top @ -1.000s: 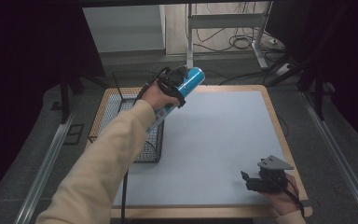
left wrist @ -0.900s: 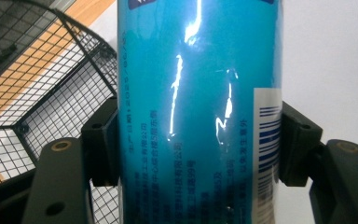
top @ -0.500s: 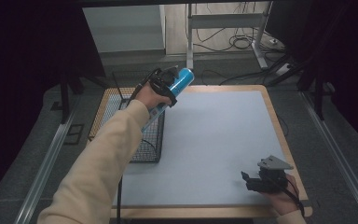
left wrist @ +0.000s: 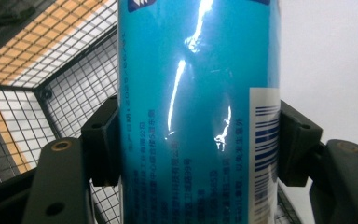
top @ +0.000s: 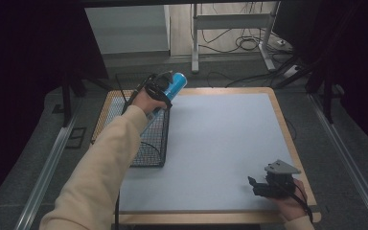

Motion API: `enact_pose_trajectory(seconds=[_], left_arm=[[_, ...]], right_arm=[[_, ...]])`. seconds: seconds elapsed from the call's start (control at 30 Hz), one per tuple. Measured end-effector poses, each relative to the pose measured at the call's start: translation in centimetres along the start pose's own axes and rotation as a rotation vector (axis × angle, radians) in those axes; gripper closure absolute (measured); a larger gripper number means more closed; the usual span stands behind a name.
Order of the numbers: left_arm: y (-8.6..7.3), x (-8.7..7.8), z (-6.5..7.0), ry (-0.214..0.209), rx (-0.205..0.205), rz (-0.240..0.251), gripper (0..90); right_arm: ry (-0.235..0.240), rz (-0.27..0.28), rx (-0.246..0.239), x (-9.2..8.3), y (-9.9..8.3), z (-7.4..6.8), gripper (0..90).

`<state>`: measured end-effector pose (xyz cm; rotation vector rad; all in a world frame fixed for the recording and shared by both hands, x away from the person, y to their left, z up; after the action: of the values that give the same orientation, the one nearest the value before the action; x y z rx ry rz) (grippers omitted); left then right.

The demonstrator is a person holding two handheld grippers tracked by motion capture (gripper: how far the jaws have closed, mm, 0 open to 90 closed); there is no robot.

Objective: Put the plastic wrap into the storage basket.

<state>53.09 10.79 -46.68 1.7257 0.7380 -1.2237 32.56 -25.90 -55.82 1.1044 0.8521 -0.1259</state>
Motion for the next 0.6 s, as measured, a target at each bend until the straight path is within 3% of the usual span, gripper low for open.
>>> enact_pose_trajectory(seconds=[0.23, 0.6], left_arm=[[-0.9, 1.2, -0.9, 0.004, -0.024, -0.013, 31.2], [-1.6, 2.5, -1.6, 0.030, -0.017, -0.041, 31.2]], right_arm=[[-0.002, -0.004, 0.001, 0.0, -0.1, 0.1, 13.2], [-0.003, -0.009, -0.001, 0.1, -0.1, 0.1, 13.2]])
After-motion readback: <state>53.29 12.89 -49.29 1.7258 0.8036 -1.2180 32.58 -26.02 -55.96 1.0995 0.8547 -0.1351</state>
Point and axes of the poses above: each handheld gripper's, and its own axes: x roughly forward along the jaws, y roughly out of its top, z roughly to its right, the point moved 8 cm from there along x, roughly forward along the jaws, and after that the axes turned 3 degrees about -x, right-handed, at the moved point
